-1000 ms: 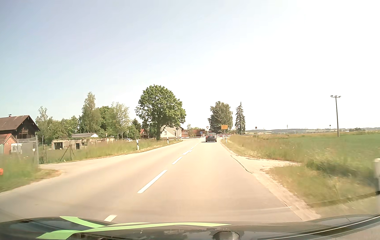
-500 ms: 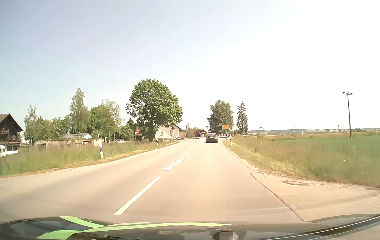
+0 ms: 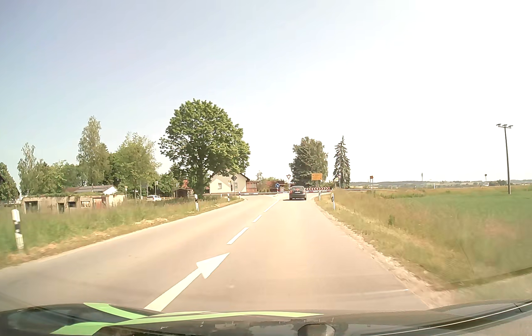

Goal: Follow the waypoints while adhering to traffic rules and regulations

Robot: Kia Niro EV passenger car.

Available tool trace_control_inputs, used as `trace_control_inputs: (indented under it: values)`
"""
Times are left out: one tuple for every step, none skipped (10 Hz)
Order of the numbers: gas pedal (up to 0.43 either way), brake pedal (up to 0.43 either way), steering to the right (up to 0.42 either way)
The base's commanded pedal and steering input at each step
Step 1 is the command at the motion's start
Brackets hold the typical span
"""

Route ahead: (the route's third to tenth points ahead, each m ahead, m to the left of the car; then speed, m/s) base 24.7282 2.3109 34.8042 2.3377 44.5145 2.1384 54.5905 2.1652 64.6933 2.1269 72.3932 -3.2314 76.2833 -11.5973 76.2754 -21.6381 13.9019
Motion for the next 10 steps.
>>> trace_control_inputs:
  values:
    - [0.000, 0.213, 0.003]
    - [0.000, 0.213, 0.005]
    - [0.000, 0.213, 0.005]
    - [0.000, 0.213, 0.004]
    - [0.000, 0.207, 0.001]
    - [0.000, 0.201, 0.000]
    - [0.000, 0.171, 0.000]
    - [0.000, 0.159, 0.000]
    - [0.000, 0.159, 0.000]
    - [0.000, 0.159, 0.000]
